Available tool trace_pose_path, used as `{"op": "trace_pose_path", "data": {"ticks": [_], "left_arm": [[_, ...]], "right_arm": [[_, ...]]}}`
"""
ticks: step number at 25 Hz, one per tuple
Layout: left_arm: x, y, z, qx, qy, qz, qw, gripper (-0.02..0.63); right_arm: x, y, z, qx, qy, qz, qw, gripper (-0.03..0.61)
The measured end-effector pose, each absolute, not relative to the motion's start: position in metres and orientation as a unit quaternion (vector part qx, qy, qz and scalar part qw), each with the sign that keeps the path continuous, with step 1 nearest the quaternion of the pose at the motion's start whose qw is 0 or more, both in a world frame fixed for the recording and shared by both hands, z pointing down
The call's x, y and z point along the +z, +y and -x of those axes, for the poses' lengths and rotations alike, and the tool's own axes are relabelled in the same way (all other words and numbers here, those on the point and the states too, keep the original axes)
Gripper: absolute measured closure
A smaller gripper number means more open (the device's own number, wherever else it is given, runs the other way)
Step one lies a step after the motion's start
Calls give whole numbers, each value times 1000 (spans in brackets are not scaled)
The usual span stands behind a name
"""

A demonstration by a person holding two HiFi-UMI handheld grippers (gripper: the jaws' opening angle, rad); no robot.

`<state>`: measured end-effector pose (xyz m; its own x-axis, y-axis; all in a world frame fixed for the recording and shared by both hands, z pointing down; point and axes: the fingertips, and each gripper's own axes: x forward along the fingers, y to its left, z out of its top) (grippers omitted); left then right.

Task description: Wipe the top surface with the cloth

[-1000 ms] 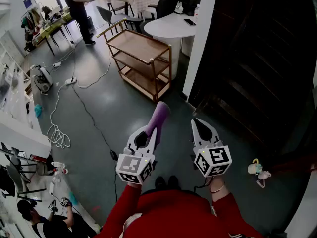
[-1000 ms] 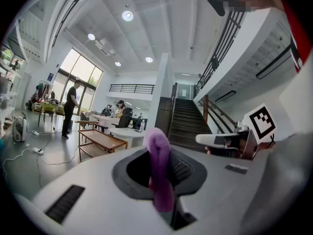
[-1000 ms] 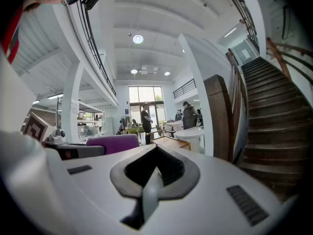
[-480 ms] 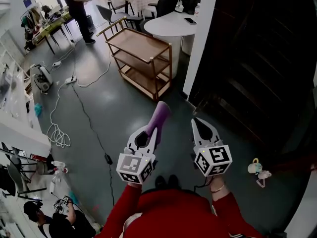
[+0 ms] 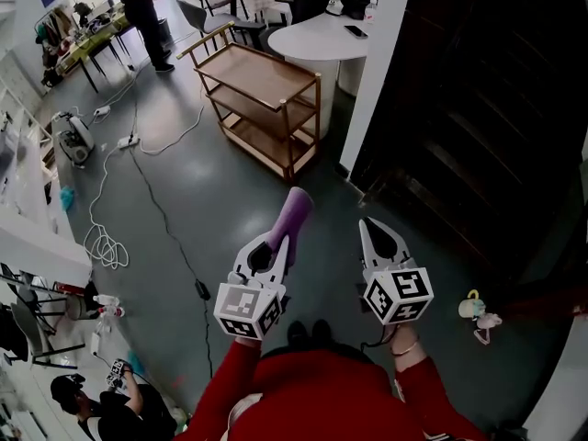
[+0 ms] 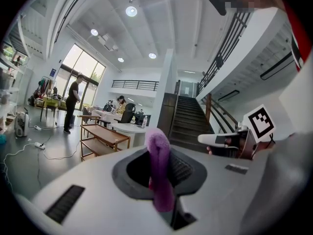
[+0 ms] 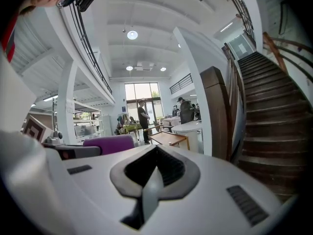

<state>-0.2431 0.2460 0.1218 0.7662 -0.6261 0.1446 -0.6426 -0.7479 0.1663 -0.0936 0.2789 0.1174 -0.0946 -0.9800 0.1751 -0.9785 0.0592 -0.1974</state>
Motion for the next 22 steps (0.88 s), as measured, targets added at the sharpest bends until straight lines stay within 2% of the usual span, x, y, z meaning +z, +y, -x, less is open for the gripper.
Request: {"op": "trace_pose_path", "data": {"ticks": [11,22], "left_arm": [[144,189,219,50,-339,-932,119,563],[164,47,111,64,-385,-911,137,563]], "right_arm": [[137,232,55,-150,702,696,-13,566],[148,100,-61,-137,720,680,-9,566]]}}
